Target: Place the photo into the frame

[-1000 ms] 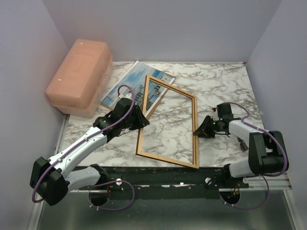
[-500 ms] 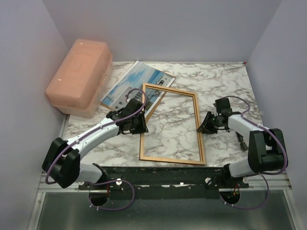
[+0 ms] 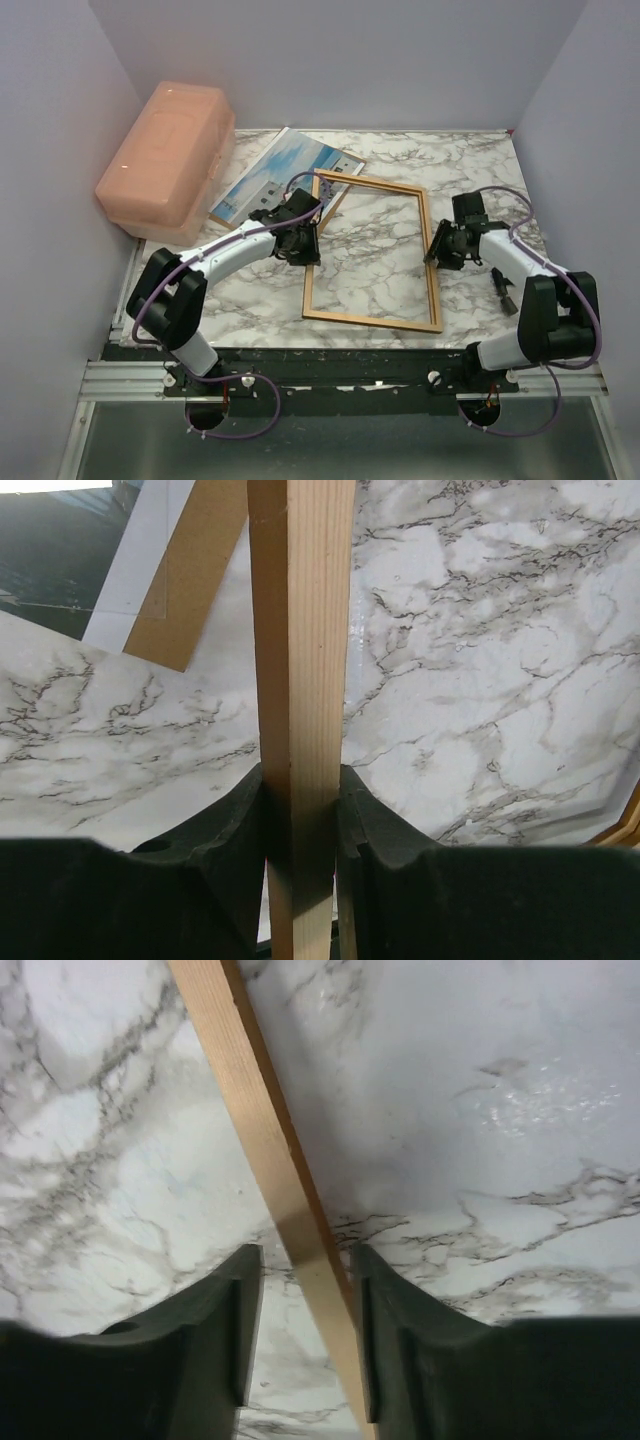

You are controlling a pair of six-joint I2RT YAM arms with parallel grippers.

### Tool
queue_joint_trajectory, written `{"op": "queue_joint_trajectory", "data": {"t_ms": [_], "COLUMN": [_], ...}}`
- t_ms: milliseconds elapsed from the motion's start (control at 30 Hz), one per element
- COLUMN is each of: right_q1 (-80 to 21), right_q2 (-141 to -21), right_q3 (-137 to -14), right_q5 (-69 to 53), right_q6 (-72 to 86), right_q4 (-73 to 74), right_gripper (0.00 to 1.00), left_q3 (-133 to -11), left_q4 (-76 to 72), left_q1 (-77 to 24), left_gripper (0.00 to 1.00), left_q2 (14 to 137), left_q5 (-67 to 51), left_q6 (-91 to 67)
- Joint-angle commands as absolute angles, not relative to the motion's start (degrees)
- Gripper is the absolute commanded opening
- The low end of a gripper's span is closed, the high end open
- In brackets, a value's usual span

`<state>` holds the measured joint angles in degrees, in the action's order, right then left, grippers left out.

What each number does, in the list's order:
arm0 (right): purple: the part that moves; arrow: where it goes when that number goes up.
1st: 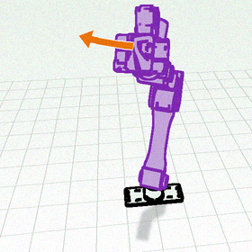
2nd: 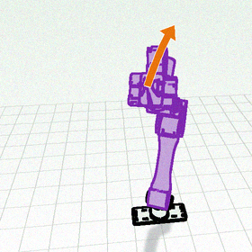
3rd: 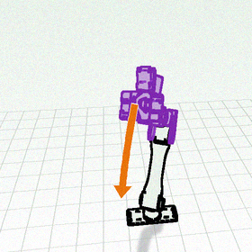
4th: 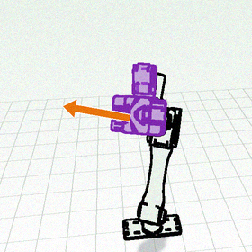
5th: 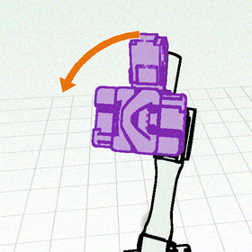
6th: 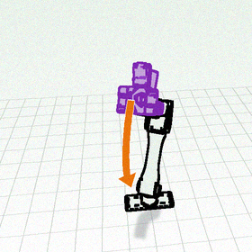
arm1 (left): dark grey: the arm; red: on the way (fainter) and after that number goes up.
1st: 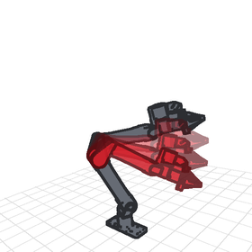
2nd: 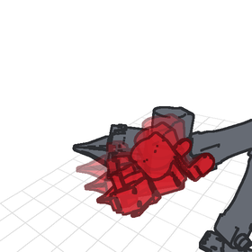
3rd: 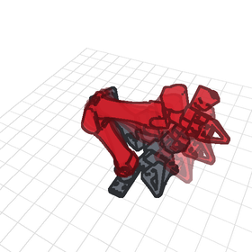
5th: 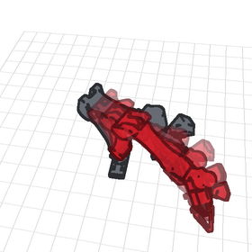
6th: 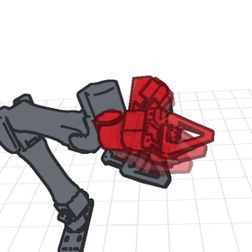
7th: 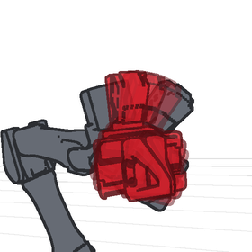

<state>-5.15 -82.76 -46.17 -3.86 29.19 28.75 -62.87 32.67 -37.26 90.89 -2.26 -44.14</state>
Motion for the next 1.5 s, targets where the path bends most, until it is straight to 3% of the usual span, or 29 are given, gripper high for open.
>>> {"op": "queue_joint_trajectory", "data": {"t_ms": [0, 167, 367, 700, 1467], "right_q1": [-4.4, -4.3, -4.3, -4.3, -4.3], "right_q2": [-79.4, -75.8, -71.5, -65.5, -63.3], "right_q3": [-50.2, -51.9, -54.3, -57.5, -58.7], "right_q5": [3.6, 4.6, 2.7, -6.5, -9.7], "right_q6": [31.0, 31.4, 31.7, 32.9, 32.2], "right_q4": [29.6, 31.2, 33.6, 35.6, 37.6], "right_gripper": [0.58, 0.83, 0.95, 1.0, 1.0], "left_q3": [-66.3, -69.2, -70.6, -81.5, -95.1], "left_q4": [34.0, 35.6, 33.6, 36.3, 39.7], "left_q1": [-38.2, -38.3, -38.6, -42.4, -47.1], "left_gripper": [0.0, 0.0, 0.0, 0.0, 0.0], "left_q2": [94.7, 96.3, 97.3, 105.2, 118.5], "left_q5": [-4.7, -4.4, -6.9, -9.2, -11.8], "left_q6": [-45.0, -46.1, -47.6, -47.6, -52.2]}}
